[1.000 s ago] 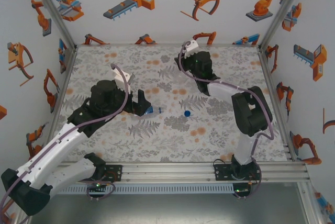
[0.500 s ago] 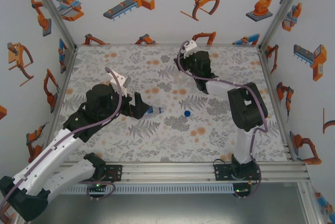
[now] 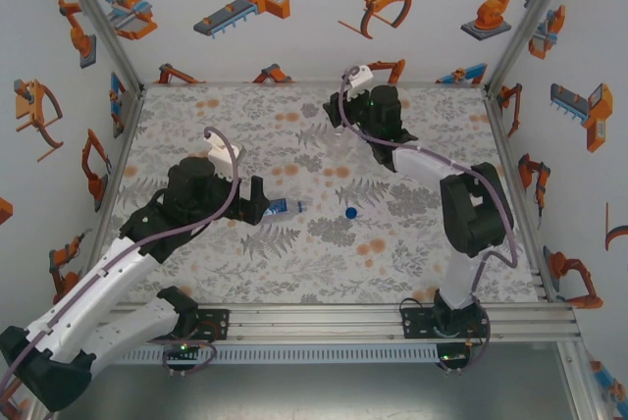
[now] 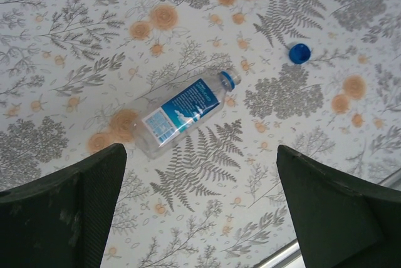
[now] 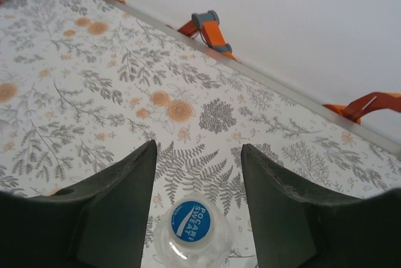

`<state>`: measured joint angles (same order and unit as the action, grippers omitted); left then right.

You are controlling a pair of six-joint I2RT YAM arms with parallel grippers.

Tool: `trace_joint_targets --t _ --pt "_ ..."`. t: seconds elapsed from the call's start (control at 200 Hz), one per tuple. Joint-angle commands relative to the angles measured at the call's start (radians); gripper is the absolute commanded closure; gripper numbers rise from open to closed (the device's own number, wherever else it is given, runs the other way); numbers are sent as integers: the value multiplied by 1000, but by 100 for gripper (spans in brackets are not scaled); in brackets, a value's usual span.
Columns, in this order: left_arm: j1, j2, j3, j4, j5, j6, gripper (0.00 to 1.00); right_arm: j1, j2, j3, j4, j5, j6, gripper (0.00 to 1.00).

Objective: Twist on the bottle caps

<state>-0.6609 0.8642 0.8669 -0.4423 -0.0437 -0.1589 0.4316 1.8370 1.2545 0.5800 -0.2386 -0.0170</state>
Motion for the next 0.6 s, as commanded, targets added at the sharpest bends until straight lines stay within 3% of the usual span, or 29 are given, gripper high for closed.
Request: trace_joint_targets --t 0.0,0.085,0.335,0.596 --pt "12 8 37 -41 -27 80 3 0 -102 -4 -37 -55 -9 46" --pt "25 17 38 -40 -31 102 3 1 -152 -28 -75 -111 -12 46" --pt "112 23 36 -42 23 142 3 44 -215 -91 -169 -437 -81 46" --pt "176 -22 16 -77 34 177 3 167 -156 -116 -300 -568 -257 44"
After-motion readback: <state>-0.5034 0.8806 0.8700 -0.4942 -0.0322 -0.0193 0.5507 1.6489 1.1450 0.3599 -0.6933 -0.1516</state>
